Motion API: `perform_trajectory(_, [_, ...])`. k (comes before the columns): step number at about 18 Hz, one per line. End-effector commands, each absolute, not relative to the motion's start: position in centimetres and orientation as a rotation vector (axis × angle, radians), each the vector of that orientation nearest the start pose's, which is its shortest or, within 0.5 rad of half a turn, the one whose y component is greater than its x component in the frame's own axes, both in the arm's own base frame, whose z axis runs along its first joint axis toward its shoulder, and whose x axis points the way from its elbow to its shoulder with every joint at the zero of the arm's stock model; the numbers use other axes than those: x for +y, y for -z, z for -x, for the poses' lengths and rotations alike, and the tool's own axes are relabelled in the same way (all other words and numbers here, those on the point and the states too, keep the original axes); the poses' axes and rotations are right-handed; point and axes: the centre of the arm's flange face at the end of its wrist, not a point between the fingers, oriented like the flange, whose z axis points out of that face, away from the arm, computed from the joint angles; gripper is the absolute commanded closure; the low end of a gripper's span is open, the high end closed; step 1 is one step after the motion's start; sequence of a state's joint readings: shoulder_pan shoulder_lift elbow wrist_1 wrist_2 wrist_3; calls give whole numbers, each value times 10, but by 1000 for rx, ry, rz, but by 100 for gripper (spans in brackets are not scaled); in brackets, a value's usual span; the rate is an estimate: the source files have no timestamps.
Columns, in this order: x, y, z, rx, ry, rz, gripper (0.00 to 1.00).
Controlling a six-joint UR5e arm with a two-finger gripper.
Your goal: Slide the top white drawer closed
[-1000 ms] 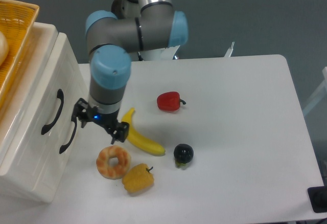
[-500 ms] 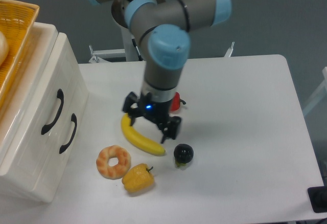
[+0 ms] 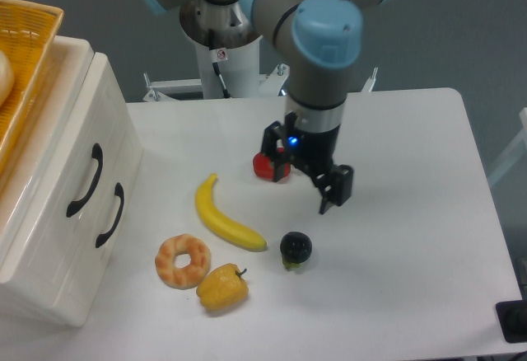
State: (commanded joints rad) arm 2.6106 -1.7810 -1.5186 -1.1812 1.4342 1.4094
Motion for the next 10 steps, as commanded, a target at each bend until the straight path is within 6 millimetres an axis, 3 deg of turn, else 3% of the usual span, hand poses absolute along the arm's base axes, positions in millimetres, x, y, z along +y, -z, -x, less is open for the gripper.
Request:
perform_trajectory(3, [403,-446,459,584,-275,2884,0])
perform_trajectory(10, [378,-445,467,657,-273,2891,0])
